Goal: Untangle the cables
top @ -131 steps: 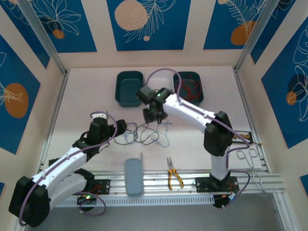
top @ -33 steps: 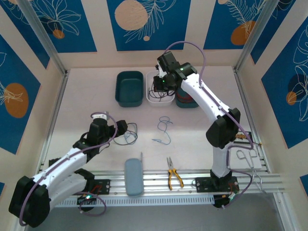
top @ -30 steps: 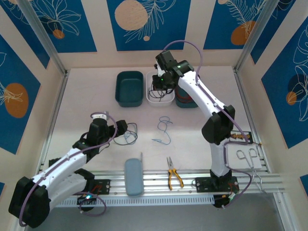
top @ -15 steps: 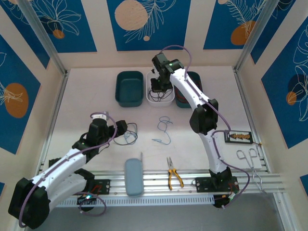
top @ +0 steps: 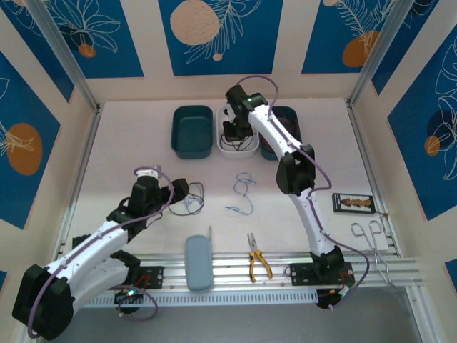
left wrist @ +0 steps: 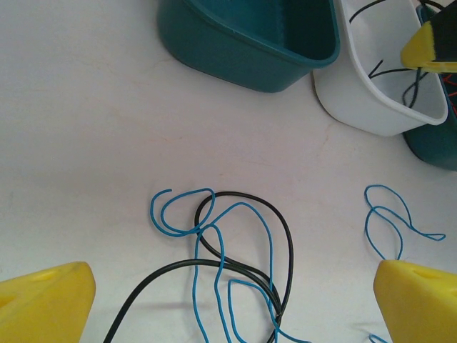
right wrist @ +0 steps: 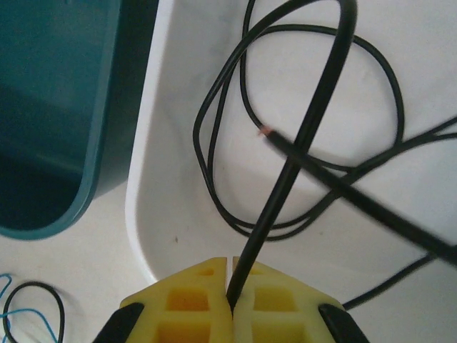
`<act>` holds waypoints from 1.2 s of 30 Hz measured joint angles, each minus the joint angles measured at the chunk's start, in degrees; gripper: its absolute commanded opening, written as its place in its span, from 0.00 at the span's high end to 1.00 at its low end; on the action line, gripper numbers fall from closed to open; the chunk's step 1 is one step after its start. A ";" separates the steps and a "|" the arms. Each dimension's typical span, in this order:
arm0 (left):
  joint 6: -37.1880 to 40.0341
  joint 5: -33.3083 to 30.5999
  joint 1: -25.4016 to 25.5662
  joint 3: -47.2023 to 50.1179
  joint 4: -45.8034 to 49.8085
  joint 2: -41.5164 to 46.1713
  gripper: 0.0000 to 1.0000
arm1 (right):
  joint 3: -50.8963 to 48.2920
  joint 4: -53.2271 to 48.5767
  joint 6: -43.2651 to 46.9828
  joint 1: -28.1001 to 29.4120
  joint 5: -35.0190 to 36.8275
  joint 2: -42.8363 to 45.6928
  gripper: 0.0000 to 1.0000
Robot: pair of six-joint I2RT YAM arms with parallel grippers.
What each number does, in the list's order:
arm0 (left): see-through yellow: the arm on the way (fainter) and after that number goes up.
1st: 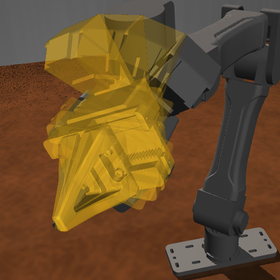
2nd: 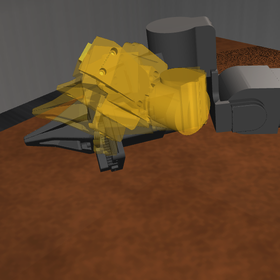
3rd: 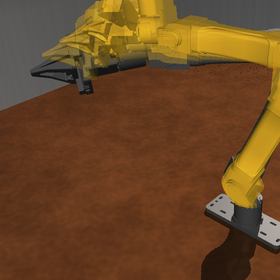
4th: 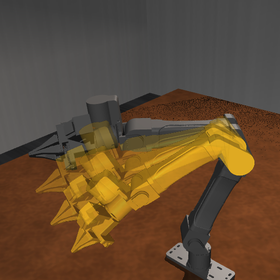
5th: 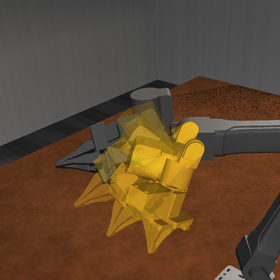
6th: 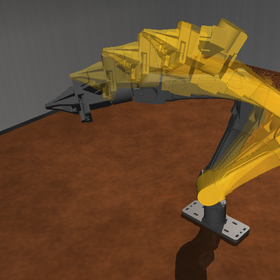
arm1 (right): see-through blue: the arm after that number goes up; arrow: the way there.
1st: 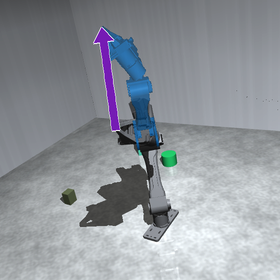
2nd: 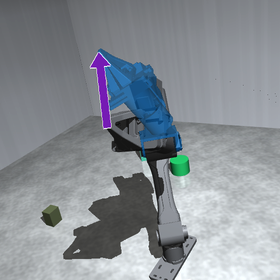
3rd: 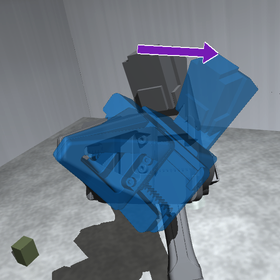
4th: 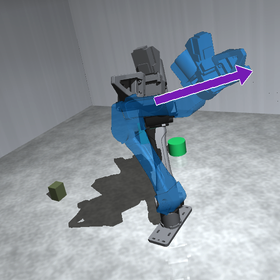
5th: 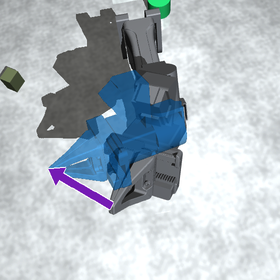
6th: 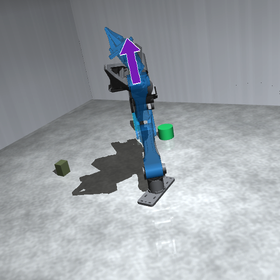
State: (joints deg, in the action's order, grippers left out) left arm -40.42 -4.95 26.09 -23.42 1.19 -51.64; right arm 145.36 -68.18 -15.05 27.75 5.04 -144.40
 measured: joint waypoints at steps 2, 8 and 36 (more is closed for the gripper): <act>0.00 -0.02 0.00 0.00 0.04 0.00 0.00 | 0.52 0.00 0.02 0.00 -0.79 -1.11 1.00; 0.00 -0.02 0.00 0.02 0.15 0.00 0.00 | 0.52 0.09 -0.02 0.00 -4.57 -2.64 1.00; -0.02 -0.02 0.00 0.00 0.13 -0.31 0.00 | 0.68 -0.13 -1.95 0.85 -5.77 -2.82 0.72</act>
State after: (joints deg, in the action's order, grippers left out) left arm -40.45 -4.97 26.09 -23.42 1.32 -51.94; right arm 146.04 -68.31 -16.99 28.60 -0.73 -147.22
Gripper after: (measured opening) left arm 0.998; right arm 0.237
